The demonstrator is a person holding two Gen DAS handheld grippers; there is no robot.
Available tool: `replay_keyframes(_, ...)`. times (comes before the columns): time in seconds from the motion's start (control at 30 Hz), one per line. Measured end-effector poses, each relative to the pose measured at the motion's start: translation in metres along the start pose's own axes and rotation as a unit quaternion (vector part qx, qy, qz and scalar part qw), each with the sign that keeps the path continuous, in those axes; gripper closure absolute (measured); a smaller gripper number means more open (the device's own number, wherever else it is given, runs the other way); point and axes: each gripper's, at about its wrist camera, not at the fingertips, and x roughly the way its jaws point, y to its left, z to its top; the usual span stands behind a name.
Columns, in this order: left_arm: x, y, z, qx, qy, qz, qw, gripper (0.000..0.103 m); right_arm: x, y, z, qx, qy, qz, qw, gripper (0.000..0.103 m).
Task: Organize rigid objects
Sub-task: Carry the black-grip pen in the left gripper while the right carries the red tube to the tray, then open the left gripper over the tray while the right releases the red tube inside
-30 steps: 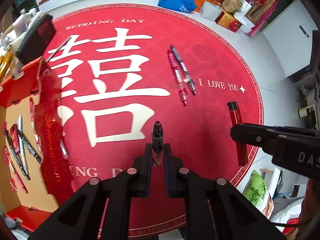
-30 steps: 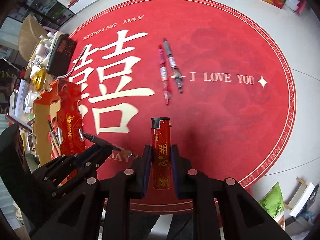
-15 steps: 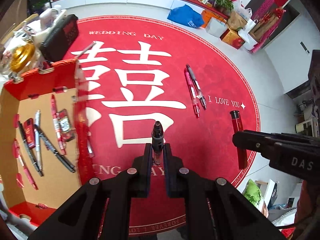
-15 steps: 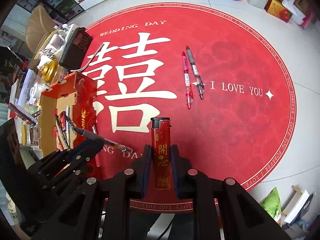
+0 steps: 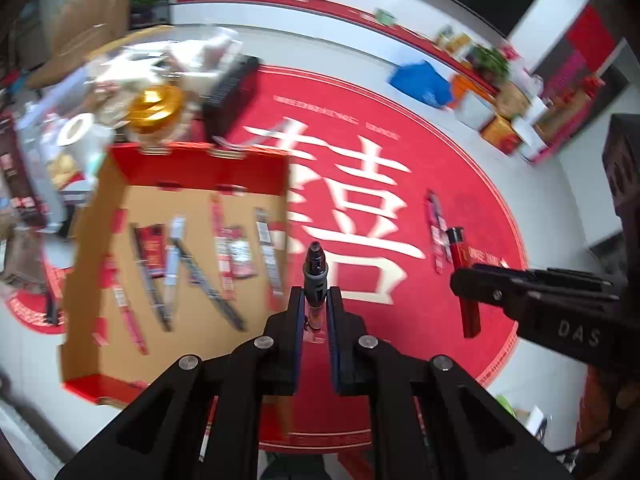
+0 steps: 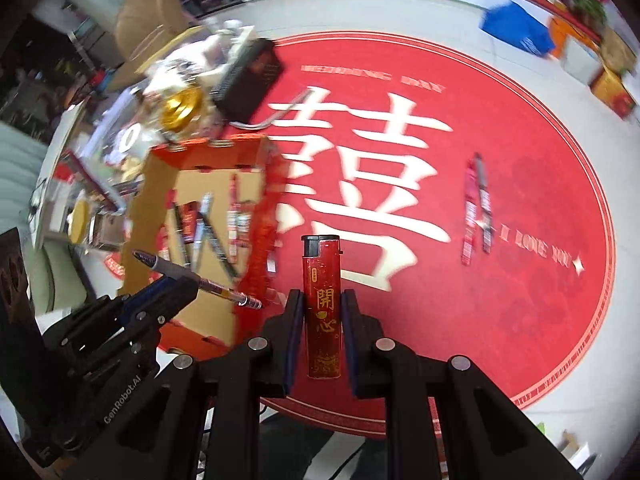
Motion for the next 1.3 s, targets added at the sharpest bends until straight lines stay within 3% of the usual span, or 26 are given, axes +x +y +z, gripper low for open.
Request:
replay_keyframes(0.23,-0.019,0.053,0.004,-0.045,-0.014,0.044,0.9979,0.092,0.010,0.069,0.015,-0.057,-0.001,0.021,0.998,0.083)
replay_keyframes(0.57,-0.025,0.092,0.001,-0.066,-0.003,0.066,0.9956,0.092,0.019,0.131,0.023,-0.110,0.016,0.015,0.994,0.083)
replay_keyframes(0.93,-0.018,0.108,-0.008,-0.082,0.043,0.076,0.9928,0.092,0.030,0.147,0.025,-0.126,0.053,-0.009,0.991,0.083)
replay_keyframes(1.3,-0.016,0.112,-0.004,-0.084,0.052,0.071,0.9926,0.092,0.029,0.156,0.032,-0.143,0.057,-0.023,0.988,0.083)
